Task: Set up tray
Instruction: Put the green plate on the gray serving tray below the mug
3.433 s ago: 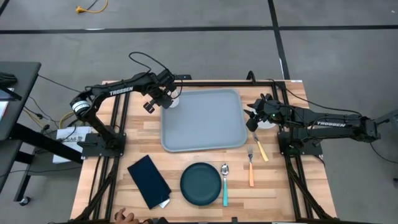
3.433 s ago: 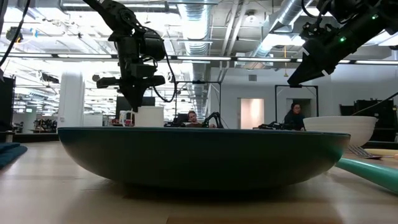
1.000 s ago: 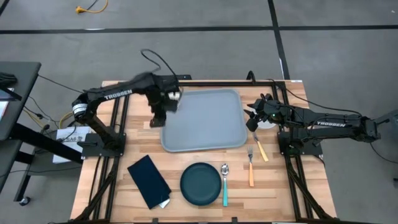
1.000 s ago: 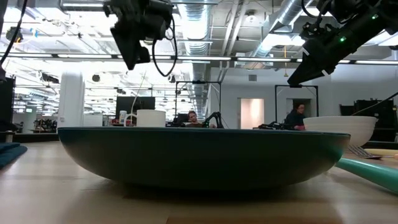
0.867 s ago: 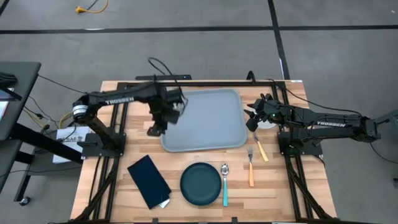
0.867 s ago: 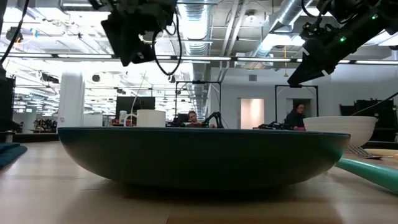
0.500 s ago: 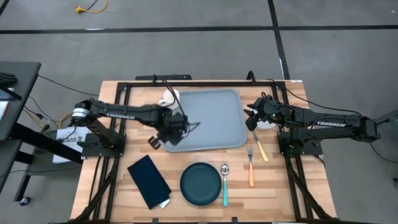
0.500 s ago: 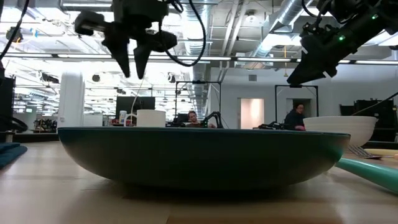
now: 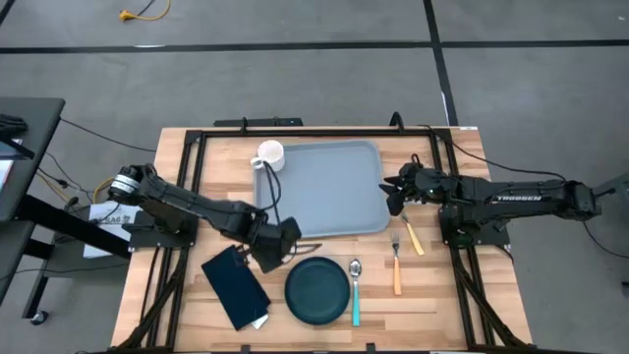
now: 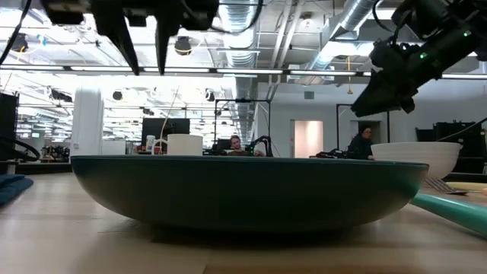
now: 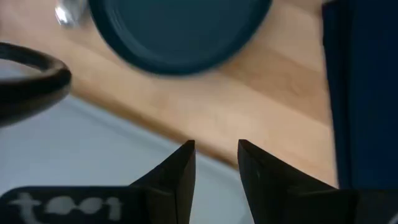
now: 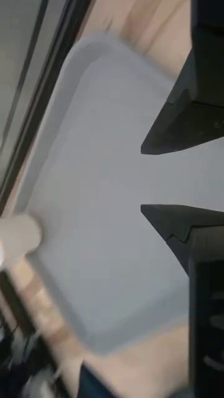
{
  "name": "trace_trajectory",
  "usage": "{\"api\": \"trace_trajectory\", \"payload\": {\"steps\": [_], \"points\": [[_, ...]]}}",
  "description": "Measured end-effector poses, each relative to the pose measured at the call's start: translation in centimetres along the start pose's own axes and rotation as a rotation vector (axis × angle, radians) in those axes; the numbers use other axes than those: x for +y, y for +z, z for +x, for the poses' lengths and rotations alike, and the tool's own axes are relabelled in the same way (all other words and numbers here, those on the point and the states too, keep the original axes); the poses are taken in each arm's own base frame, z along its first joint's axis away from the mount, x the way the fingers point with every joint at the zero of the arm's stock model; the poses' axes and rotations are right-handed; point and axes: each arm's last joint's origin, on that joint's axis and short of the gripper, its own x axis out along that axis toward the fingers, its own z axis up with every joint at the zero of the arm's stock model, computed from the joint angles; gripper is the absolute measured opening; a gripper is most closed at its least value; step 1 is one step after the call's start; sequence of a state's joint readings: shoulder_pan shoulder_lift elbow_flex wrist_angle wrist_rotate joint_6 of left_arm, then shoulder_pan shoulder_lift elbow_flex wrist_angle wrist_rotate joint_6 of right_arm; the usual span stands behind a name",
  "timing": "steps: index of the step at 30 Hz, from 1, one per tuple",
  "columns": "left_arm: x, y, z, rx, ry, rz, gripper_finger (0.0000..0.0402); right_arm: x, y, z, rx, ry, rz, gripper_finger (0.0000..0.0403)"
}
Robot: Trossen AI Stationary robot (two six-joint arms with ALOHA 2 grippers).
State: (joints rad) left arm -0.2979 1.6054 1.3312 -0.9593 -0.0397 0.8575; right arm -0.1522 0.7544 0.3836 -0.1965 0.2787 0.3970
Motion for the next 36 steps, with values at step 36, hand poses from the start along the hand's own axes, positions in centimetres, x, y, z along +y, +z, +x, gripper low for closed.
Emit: {"api": "trace_trajectory", "payload": {"steps": [36], "points": [[-2.5,5.1,9.3,0.092,-0.074,0.323,0.0109,7.3,-2.0,-4.0,-0.084,0.459,-0.115,0.0134]]}}
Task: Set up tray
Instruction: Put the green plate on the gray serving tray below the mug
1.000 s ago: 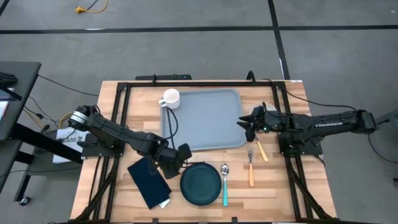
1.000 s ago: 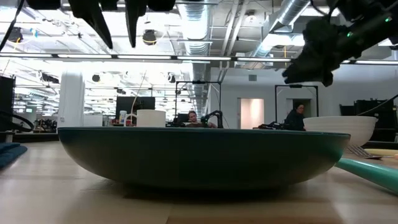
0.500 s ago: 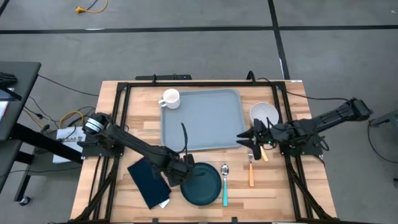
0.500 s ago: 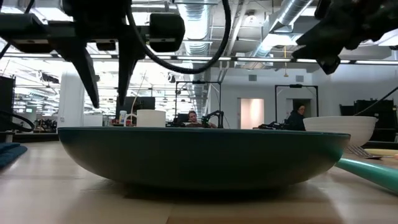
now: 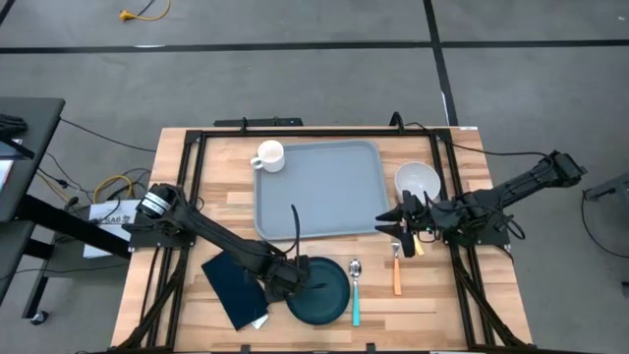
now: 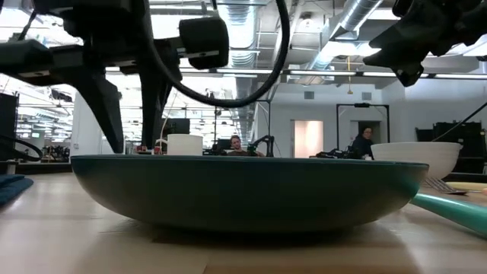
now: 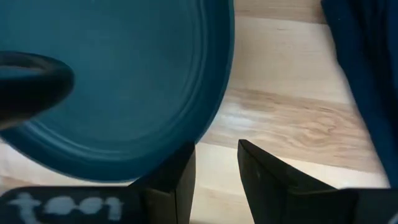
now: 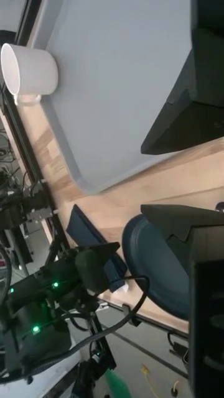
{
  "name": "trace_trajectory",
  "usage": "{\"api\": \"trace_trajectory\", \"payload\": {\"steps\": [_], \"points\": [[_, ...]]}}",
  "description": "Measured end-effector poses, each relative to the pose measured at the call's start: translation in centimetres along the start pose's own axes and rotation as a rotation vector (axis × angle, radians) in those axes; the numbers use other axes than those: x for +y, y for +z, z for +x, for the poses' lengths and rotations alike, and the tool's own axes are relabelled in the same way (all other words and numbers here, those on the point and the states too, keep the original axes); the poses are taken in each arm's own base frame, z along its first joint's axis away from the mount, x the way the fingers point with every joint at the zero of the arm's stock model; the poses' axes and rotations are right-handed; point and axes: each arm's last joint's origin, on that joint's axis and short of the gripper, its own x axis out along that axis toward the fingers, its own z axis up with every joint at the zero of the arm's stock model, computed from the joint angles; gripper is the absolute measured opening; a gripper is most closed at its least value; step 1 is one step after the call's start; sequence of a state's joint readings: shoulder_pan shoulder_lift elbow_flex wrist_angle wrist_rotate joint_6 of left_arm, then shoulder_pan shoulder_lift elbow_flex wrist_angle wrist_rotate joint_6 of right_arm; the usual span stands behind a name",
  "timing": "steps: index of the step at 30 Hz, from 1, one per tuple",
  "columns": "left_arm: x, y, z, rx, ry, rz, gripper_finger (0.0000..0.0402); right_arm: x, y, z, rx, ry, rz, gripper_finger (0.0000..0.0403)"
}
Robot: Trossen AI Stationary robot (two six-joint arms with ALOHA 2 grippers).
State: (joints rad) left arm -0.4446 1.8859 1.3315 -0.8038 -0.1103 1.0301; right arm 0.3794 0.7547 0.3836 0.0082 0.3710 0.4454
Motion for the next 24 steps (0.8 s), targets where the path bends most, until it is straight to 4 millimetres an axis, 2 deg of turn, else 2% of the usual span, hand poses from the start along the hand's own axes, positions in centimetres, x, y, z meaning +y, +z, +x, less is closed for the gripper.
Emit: {"api": "trace_trajectory", "payload": {"steps": [6,13,24], "points": [[0.1,0.1,0.0,-0.033,0.004,0.008,0.0109,0.0,0.0,0.0,0.0,0.001,0.001,0.0134],[0.3,0.3,-0.1,-0.064,0.012,0.095,0.0109,0.0,-0.2,0.3,0.014,-0.005,-0.005,0.0133],[0.6,0.7,1.5,-0.061,0.022,0.13,0.0109,0.2,-1.4,2.2,0.085,-0.038,-0.034,0.0133]]}}
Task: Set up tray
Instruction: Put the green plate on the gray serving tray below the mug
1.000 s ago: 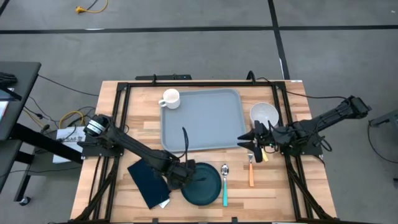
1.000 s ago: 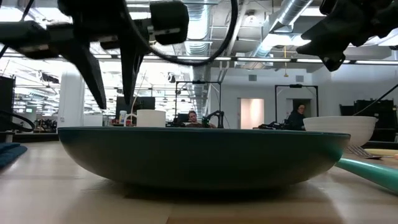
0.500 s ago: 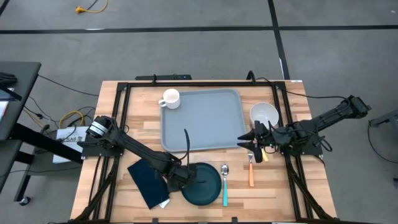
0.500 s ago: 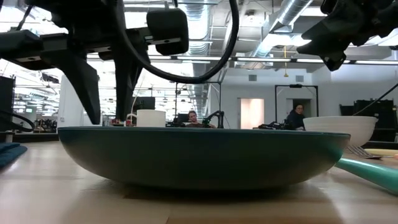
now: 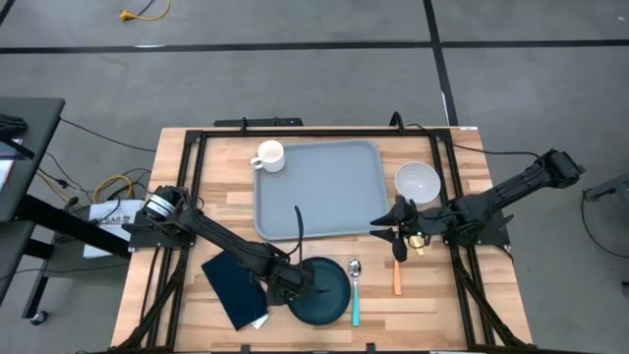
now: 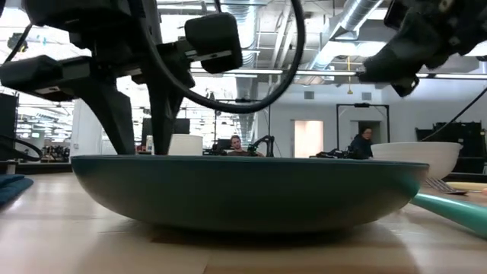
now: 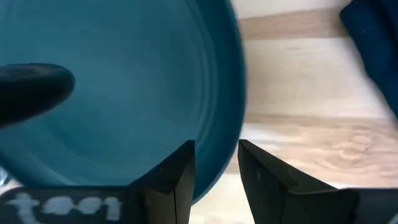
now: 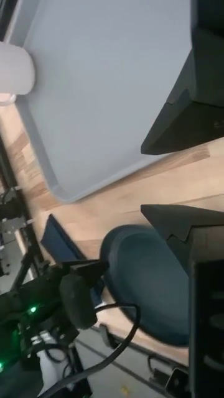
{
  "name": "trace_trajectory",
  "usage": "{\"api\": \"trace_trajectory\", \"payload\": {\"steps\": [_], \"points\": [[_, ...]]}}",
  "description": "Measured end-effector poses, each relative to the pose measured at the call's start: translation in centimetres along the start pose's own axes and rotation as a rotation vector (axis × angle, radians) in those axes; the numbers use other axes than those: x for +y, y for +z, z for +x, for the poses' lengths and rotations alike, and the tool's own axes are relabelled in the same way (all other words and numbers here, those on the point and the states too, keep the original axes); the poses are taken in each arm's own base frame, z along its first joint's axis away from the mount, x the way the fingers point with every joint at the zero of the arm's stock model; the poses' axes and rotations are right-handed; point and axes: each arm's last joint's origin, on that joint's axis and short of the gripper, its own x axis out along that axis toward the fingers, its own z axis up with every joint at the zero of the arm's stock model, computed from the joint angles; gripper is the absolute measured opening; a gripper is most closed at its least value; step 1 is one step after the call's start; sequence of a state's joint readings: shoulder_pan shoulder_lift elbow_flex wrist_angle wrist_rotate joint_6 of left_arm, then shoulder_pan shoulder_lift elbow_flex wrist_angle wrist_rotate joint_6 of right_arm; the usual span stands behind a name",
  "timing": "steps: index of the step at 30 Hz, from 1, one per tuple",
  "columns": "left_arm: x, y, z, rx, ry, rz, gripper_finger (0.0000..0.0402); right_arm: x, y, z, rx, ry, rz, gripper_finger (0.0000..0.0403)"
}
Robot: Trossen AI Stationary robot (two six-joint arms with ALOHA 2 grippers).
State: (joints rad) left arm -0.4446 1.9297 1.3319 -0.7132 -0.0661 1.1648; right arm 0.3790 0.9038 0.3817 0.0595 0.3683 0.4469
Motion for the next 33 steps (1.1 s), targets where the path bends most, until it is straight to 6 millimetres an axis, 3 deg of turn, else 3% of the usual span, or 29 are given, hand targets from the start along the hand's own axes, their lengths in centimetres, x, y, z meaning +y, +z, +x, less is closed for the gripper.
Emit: {"api": "trace_trajectory", "payload": {"steps": [16,33], "points": [[-0.1,-0.2,0.1,-0.04,-0.034,-0.004,0.0107,0.3,-0.8,1.7,0.039,-0.021,0.009,0.0134],[0.0,-0.2,0.1,-0.041,-0.032,-0.041,0.0005,0.4,-0.7,1.7,0.022,-0.012,0.016,0.0133]]}}
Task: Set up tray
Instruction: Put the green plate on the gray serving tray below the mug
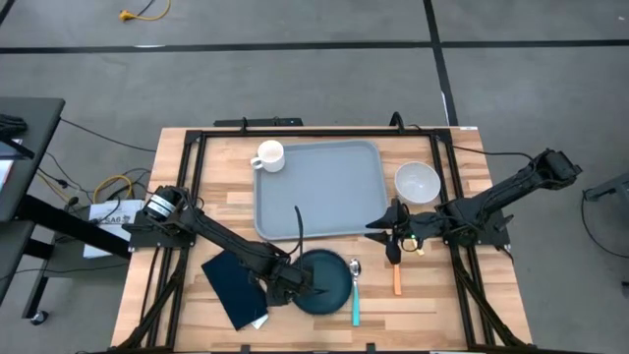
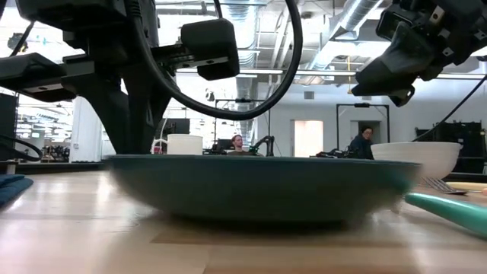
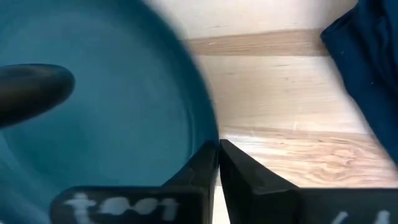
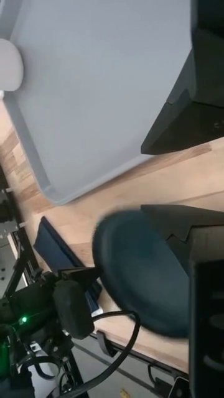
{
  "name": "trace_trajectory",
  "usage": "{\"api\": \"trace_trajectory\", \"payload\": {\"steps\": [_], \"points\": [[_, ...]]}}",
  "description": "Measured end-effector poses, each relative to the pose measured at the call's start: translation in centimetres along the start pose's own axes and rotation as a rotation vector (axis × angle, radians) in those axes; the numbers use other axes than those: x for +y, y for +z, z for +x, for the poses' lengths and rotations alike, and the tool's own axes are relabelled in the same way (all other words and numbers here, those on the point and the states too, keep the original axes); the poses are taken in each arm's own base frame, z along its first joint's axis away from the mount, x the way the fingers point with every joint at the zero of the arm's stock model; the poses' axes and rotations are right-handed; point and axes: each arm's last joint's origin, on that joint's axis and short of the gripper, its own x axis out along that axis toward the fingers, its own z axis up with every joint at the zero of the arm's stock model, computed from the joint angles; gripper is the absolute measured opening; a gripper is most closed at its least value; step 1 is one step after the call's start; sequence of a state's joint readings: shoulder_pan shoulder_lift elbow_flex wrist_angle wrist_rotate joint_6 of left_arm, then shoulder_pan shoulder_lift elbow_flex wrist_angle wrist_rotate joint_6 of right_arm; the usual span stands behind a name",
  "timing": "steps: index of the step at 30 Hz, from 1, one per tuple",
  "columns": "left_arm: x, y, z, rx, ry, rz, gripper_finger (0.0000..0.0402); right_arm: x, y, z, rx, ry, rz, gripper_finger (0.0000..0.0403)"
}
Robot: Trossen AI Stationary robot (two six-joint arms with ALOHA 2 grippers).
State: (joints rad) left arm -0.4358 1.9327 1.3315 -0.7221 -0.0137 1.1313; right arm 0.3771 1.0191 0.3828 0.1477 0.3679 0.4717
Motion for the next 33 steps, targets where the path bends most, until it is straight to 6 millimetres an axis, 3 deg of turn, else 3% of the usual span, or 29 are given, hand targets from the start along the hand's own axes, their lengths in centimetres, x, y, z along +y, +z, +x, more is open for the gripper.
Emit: {"api": "trace_trajectory", "payload": {"steps": [21,33], "points": [[-0.7,1.1,-0.1,0.06,0.015,-0.016,0.0,0.1,0.2,0.0,-0.015,0.008,0.007,0.0133],[-0.3,1.7,-2.7,0.109,0.017,-0.11,0.0,0.1,0.3,0.0,-0.024,0.012,0.01,0.0133]]}}
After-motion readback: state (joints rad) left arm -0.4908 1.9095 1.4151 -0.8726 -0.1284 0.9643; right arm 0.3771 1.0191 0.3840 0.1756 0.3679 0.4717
